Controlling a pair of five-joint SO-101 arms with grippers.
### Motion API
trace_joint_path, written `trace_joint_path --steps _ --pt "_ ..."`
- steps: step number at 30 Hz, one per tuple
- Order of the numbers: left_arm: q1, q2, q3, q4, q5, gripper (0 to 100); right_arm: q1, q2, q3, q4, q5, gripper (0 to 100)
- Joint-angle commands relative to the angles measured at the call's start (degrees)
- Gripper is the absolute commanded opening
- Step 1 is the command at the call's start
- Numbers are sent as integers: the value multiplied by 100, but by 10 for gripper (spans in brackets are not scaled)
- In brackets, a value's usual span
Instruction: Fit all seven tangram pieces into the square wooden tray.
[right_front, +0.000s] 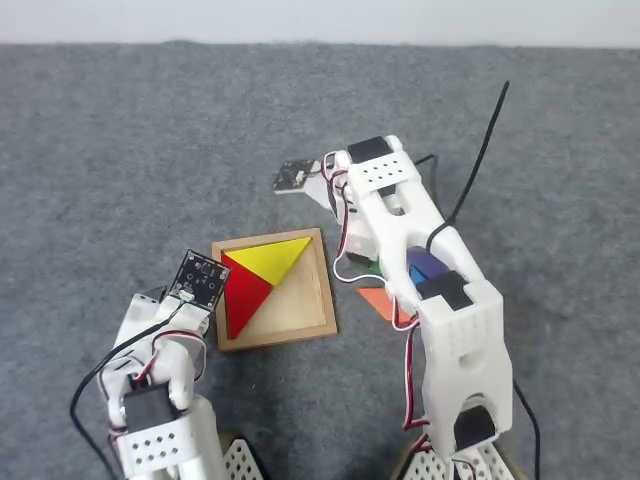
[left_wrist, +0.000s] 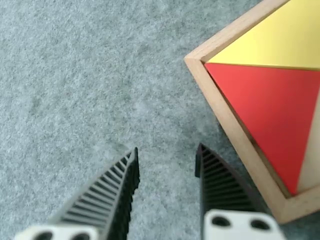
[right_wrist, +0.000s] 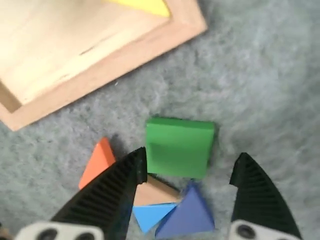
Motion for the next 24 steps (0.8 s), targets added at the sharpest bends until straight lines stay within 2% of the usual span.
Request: trace_joint_path --steps 1,5,9,17,24 --pt "-44 -105 -75 18 -44 177 -40 -127 -35 286 202 236" --pt "-44 -105 -75 18 -44 177 40 -558 44 435 -26 224" --pt "-44 -105 -75 18 -53 177 66 -1684 993 154 -299 222" --pt "-44 -105 -75 18 -53 177 92 -4347 4070 -1930 -1451 221" --pt "-44 -105 -75 18 -53 177 207 -5393 5732 -2888 -2066 220"
